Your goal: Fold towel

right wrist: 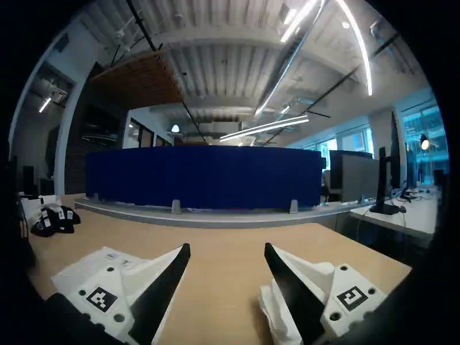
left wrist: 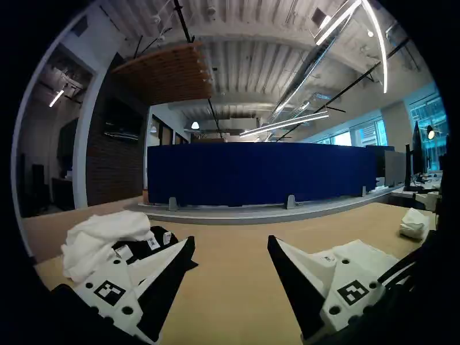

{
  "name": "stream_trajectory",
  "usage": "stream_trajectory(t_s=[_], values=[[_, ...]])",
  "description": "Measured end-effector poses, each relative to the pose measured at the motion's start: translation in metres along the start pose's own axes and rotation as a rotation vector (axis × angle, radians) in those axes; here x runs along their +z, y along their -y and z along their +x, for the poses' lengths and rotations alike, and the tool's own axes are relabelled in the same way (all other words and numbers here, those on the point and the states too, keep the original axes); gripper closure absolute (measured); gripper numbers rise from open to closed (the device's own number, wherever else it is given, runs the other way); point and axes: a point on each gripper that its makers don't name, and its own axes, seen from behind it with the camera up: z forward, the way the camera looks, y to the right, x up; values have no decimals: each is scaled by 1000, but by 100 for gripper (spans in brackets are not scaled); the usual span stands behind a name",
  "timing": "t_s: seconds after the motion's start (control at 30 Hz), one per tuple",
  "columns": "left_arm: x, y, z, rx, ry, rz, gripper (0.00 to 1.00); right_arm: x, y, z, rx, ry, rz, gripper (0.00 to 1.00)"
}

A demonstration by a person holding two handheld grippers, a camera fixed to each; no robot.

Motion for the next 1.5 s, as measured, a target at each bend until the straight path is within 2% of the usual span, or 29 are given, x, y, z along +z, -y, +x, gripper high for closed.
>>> stream_trajectory(t_s=[0.1, 0.2, 0.3, 0.5, 0.8, 1.0, 1.17, 1.3, 1.5], values=[[-16, -19, 9, 8, 6, -11, 6, -2, 1, 20, -2, 7, -1, 0], [-27, -23, 25, 15, 24, -19, 6, -5, 2, 46, -5, 9, -3, 0], [-33, -21, 47, 12, 33, -3, 6, -8, 2, 77, -2, 5, -1, 0], [-42, -11, 94, -32, 54, 37, 6, -16, 3, 129, -10, 20, 3, 0], [-51, -9, 151, -36, 34, 43, 6, -28, 7, 175, -18, 25, 5, 0], [-50, -12, 160, -26, 44, 33, 6, -34, 10, 186, -16, 28, 10, 0], [-47, -16, 164, -21, 56, 3, 6, -38, 17, 191, -19, 36, 30, 0], [-42, -17, 163, 5, 81, -18, 6, -39, 22, 189, -16, 50, 52, 0], [-37, -31, 157, 43, 128, -97, 6, -40, 29, 187, -20, 89, 102, 0]])
